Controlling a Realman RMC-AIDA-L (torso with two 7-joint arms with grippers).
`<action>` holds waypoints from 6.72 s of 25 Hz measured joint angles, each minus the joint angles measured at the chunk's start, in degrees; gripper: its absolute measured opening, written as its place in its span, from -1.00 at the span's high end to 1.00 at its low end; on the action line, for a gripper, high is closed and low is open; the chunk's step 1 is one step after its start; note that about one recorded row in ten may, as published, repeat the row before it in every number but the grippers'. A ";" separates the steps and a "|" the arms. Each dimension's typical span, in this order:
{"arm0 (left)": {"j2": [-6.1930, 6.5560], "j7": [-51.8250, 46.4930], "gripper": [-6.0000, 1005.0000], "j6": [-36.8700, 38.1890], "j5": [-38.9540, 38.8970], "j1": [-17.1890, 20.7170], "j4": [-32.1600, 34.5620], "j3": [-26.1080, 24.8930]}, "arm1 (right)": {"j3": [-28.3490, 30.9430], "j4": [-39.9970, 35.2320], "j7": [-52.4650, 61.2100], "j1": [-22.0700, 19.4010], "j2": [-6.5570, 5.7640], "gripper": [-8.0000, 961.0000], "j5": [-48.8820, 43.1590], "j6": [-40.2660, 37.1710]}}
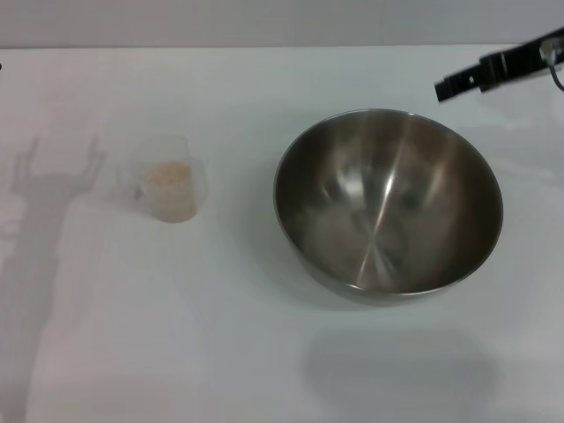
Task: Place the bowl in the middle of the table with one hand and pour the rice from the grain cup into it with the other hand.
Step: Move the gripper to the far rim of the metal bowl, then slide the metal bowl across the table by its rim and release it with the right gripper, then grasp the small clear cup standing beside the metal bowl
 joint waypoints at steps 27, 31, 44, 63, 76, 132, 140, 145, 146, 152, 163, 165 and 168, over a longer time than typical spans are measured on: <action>-0.10 -0.43 -0.61 0.30 0.02 0.79 0.00 0.00 | -2.01 13.84 -4.52 3.46 0.42 -0.53 -6.62 0.87; -0.09 -0.46 -0.61 0.30 0.02 0.79 0.00 0.00 | -2.76 14.02 -5.40 3.45 0.65 -0.38 -7.68 0.30; -0.08 -0.21 -0.59 0.24 0.02 0.54 0.00 -0.68 | -2.97 15.84 -6.65 4.42 1.39 0.68 -9.23 -1.53; 0.00 0.01 -0.57 0.48 0.02 0.32 -0.06 -0.79 | 0.23 10.60 -6.82 4.37 2.56 0.91 -6.94 -3.87; 0.00 -0.02 -0.56 0.58 0.05 0.48 -0.47 -0.79 | -0.36 11.11 -8.41 6.24 3.56 0.91 -2.40 -5.77; -0.01 0.00 -0.50 2.94 0.47 1.90 0.00 -0.46 | -7.30 11.66 -9.43 9.37 4.85 0.15 0.79 -23.57; -0.07 0.00 -0.49 2.83 0.46 2.64 0.00 -0.29 | -18.65 4.27 -18.28 0.08 4.95 0.16 12.16 -46.56; -0.20 0.00 -0.49 2.65 0.46 3.45 -0.31 -0.19 | -28.14 4.91 -31.77 -6.30 5.03 0.15 23.84 -67.59; -0.22 0.00 -0.49 2.57 0.46 3.57 -0.32 -0.17 | -30.26 5.35 -34.89 -7.24 5.06 0.15 26.30 -72.06; -0.35 0.00 -0.48 1.54 0.47 4.13 -0.29 0.89 | -43.58 10.19 -41.55 -9.01 5.19 0.15 32.24 -98.64; -0.27 0.05 -0.47 0.37 0.47 4.36 0.07 2.08 | -63.10 30.30 -15.00 -7.26 5.05 0.15 24.89 -145.19; -0.26 0.31 -0.47 -0.49 0.47 4.51 0.10 2.46 | -63.25 38.06 -1.71 -6.72 5.01 0.15 18.87 -149.95; -0.30 1.36 -0.47 -1.87 0.44 4.96 -0.02 3.18 | -63.02 48.27 14.66 -5.20 4.86 0.15 13.68 -154.57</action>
